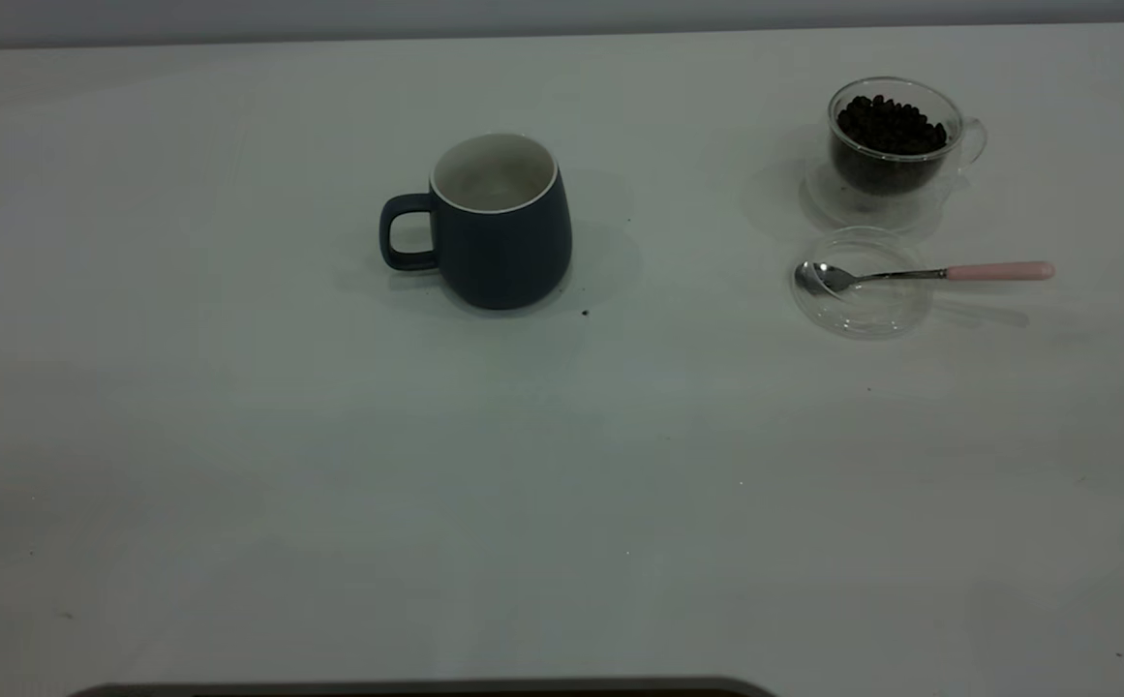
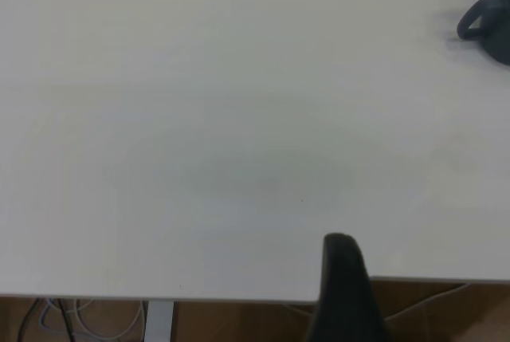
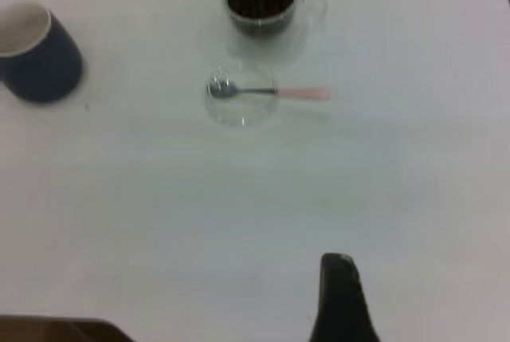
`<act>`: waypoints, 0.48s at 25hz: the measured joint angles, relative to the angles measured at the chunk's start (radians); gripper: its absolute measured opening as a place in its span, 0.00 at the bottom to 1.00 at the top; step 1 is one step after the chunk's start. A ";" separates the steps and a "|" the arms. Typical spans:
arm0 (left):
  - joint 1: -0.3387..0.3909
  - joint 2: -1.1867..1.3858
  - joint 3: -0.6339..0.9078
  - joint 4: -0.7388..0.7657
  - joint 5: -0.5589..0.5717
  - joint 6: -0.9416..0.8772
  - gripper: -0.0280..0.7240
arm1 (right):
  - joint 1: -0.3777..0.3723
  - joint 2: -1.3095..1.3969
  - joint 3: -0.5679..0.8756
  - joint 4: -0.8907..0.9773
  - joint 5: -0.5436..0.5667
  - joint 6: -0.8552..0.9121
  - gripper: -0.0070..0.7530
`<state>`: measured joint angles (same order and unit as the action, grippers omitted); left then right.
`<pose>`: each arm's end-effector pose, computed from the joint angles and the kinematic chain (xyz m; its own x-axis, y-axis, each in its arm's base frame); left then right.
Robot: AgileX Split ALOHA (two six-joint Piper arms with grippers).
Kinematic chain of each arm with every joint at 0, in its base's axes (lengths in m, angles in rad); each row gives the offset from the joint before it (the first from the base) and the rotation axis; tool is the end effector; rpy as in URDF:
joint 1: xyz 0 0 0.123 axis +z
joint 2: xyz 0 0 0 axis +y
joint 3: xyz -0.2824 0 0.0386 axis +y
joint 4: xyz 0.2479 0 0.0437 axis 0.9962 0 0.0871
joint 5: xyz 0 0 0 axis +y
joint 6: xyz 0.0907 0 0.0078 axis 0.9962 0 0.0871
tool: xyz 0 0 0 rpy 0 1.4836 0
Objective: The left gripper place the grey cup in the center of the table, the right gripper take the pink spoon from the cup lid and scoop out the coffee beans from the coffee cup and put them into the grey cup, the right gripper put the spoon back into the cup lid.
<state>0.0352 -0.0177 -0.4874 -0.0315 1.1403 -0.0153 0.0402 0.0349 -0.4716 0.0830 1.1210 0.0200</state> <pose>-0.0095 -0.0029 0.2673 -0.5200 -0.0468 -0.8529 -0.0256 0.9989 -0.0392 0.0001 0.0068 0.2648 -0.5655 0.0333 -0.8241 -0.0702 0.9936 0.0883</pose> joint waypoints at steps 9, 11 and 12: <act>0.000 0.000 0.000 0.000 0.000 0.001 0.79 | 0.000 -0.001 0.000 -0.018 0.001 -0.032 0.75; 0.000 0.000 0.000 0.000 0.000 0.001 0.79 | 0.000 -0.001 0.000 -0.042 0.001 -0.058 0.75; 0.000 0.000 0.000 0.000 0.000 0.002 0.79 | 0.000 -0.001 0.000 -0.047 0.001 -0.066 0.75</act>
<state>0.0352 -0.0177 -0.4874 -0.0315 1.1403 -0.0129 0.0402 0.0342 -0.4716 0.0360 1.1217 -0.0460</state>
